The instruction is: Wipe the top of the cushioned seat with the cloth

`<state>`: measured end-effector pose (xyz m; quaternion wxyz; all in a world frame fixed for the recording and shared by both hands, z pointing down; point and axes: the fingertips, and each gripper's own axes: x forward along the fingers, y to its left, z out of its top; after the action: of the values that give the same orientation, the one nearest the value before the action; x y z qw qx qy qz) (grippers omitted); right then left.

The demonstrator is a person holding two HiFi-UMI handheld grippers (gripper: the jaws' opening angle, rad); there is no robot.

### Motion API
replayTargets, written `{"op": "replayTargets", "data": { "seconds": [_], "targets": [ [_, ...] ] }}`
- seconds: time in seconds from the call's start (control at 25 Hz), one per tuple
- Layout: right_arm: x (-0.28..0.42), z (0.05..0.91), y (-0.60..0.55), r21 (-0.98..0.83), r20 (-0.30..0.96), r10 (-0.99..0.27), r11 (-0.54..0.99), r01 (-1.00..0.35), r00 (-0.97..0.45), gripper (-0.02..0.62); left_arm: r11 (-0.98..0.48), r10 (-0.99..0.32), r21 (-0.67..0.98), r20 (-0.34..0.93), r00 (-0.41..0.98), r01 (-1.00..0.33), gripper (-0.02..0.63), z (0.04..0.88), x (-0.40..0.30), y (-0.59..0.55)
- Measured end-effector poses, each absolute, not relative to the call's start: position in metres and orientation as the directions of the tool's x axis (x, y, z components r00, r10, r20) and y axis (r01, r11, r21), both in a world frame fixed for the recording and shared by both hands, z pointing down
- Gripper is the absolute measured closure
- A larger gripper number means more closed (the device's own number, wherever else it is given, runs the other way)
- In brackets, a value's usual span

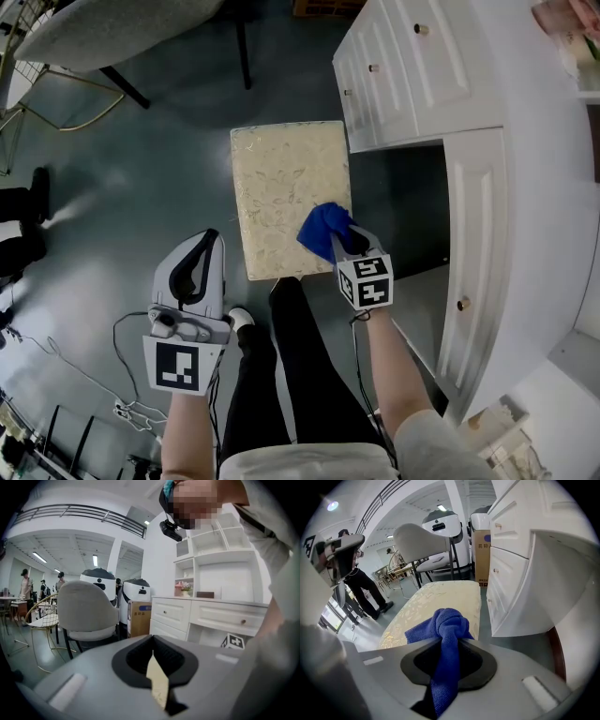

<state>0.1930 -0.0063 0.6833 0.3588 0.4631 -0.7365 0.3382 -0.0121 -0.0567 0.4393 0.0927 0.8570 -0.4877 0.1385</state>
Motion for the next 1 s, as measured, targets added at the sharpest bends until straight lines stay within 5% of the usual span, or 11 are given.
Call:
{"op": "replayTargets", "data": {
  "seconds": [1.0],
  "targets": [
    [0.047,0.683,-0.003,-0.207,0.831,-0.431,0.347,-0.915,-0.351,0.517,-0.44,-0.84,0.041,0.335,0.428,-0.897,0.614,0.437,-0.086,0.007]
  ]
}}
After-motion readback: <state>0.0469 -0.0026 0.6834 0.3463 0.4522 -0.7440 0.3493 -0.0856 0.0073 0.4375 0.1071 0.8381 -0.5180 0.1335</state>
